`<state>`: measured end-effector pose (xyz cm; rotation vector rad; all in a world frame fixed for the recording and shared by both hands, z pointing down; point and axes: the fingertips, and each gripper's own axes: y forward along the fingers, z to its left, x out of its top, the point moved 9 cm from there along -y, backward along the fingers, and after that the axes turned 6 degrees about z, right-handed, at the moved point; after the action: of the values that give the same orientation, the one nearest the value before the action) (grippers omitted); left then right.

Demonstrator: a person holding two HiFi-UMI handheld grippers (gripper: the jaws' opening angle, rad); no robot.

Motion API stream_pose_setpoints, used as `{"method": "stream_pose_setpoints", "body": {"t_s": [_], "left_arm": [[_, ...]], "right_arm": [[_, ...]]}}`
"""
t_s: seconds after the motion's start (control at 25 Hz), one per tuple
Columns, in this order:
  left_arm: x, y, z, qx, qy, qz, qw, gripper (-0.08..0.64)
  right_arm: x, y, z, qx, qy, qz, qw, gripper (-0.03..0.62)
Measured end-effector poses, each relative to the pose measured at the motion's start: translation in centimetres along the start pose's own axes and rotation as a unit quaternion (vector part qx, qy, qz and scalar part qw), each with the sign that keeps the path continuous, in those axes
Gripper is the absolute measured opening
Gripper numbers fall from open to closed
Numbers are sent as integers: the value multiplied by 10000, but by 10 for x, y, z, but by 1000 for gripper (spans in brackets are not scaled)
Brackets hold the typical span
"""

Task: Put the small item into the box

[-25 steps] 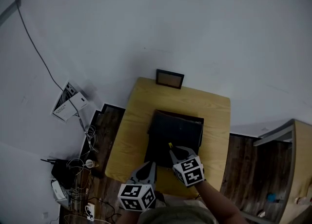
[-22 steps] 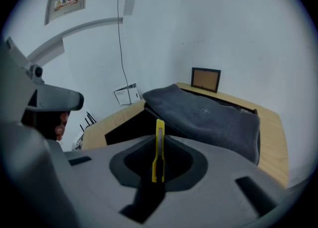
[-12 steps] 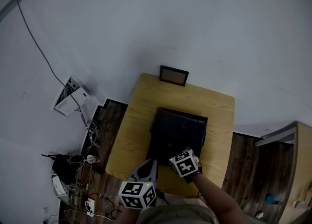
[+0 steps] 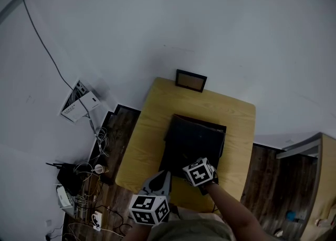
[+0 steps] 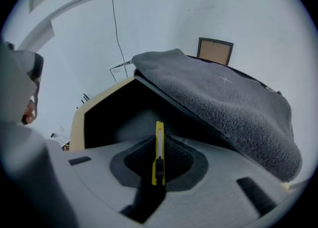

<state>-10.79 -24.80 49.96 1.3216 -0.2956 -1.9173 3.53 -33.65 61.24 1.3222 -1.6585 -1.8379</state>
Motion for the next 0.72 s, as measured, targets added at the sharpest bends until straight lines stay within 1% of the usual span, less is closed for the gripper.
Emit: {"method": "stream_pose_setpoints", "body": {"t_s": [0.08,0.12,0.2,0.28,0.56,0.72], "left_arm": [[0,-2,1,1,-7,-11,10000,3],[-1,-3,1,3,-7,-16,10000,3],[-1,-5,1,-1,4,-23,10000,3],[-2,-8,1,-13,19,-30,10000,3],[-10,-22,0,-70,86,-78,9999,3],[-15,-33,-1,-123,128,-125,9998,3]], "right_arm": [[0,0,1,74,28,-41,10000,42],[0,0,3,136,36,-79,9999,56],[-1,1,6,222,16,-158,9996,116],[-4,-1,9,192,56,-176,9996,143],[-15,-12,8,-235,177,-396,9988,146],[-17,-28,11,-376,371,-729,9959,146]]}}
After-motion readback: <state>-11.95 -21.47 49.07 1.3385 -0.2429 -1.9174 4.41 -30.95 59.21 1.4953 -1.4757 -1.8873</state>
